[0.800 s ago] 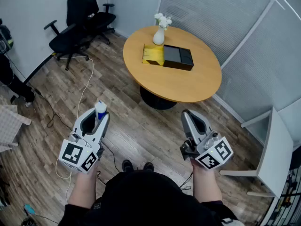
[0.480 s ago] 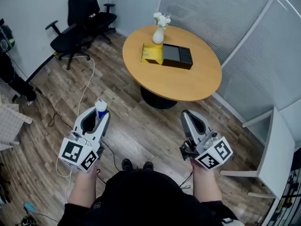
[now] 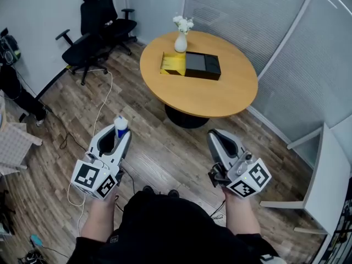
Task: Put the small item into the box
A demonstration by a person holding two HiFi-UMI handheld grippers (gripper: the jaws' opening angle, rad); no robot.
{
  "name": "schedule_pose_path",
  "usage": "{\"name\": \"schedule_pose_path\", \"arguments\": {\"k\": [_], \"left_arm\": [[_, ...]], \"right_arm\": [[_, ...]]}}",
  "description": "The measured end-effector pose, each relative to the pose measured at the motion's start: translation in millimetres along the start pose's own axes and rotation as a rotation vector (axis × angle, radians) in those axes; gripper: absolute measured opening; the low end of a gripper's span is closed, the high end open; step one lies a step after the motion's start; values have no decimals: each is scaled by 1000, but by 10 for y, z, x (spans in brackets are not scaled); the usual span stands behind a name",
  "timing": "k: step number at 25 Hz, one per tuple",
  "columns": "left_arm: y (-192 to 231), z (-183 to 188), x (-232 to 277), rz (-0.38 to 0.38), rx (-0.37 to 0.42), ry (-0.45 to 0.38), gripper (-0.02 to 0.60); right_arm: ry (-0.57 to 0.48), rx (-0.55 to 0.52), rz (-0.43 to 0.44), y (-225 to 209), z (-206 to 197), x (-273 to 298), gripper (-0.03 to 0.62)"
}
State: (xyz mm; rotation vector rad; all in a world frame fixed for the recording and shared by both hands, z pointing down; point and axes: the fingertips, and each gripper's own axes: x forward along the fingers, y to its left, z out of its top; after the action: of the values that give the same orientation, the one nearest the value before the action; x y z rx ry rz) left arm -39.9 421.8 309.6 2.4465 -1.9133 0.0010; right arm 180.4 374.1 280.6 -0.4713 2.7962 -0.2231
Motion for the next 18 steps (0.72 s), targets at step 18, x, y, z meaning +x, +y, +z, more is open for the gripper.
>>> {"name": "schedule_pose_path", "arguments": {"k": [18], "left_arm": [[157, -274, 350, -18, -54, 28, 138]], "right_arm": [[49, 76, -18, -382, -223, 138, 38]]}}
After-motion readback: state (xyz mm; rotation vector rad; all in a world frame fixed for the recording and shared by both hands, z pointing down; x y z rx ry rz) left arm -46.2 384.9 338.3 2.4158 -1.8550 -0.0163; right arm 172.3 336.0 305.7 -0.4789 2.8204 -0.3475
